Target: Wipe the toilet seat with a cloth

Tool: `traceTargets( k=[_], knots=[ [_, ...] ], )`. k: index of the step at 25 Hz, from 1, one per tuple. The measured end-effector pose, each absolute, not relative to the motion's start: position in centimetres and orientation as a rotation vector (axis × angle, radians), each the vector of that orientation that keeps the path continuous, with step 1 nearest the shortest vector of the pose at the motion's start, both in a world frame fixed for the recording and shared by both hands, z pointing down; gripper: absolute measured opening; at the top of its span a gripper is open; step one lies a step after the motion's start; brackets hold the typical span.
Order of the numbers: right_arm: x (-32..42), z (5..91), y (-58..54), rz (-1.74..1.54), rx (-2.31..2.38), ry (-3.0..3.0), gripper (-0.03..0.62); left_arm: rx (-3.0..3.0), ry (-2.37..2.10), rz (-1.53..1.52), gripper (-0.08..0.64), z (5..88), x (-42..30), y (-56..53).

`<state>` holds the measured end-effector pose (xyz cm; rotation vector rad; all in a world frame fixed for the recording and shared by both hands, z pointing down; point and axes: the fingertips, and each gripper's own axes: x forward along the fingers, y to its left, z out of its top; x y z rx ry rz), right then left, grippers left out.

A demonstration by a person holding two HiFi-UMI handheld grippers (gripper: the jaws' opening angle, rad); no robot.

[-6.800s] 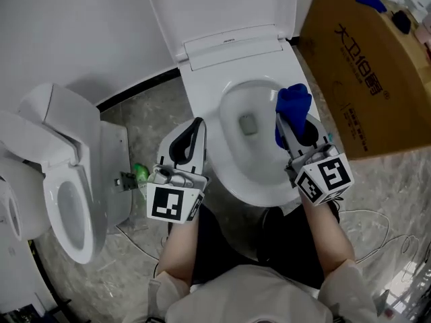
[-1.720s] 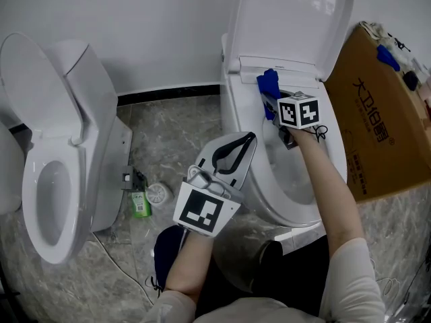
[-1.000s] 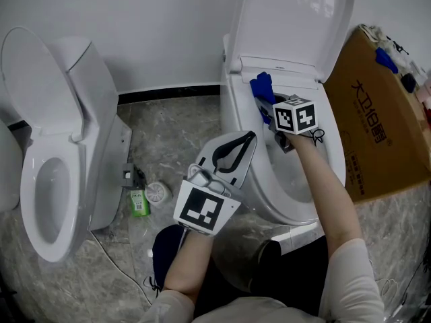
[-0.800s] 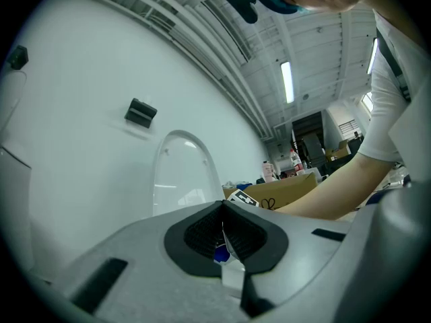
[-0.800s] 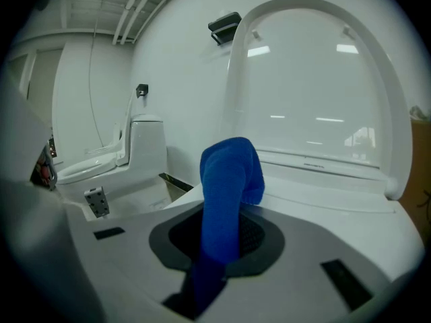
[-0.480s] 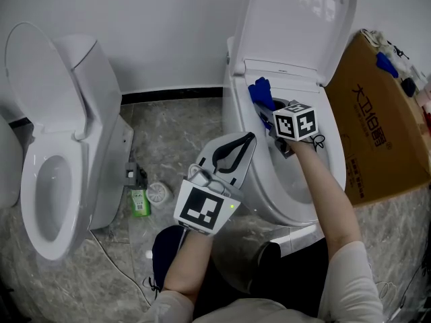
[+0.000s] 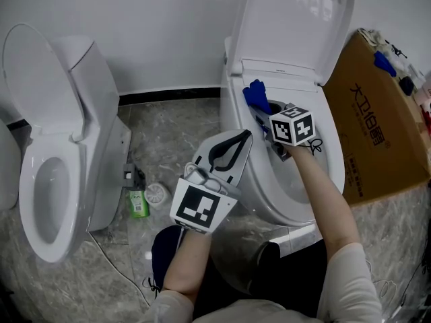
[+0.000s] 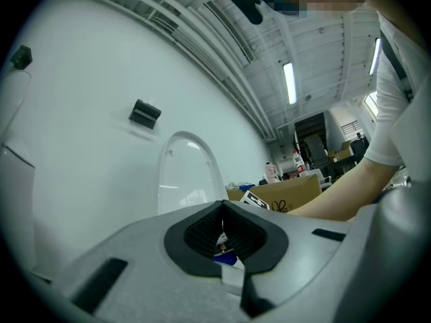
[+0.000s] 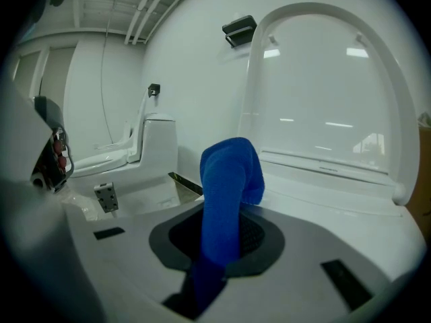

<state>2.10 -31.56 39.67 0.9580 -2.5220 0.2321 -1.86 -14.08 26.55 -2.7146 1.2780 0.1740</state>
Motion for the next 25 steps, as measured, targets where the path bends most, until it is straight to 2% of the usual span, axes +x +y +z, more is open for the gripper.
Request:
traceTargets(
  k=[25],
  knots=[
    [0.9,39.7,-28.4,0.188,0.9,-2.514,0.046,-2.725,1.263,0.197,0.006,26.4,-2.1,-13.9]
  ],
)
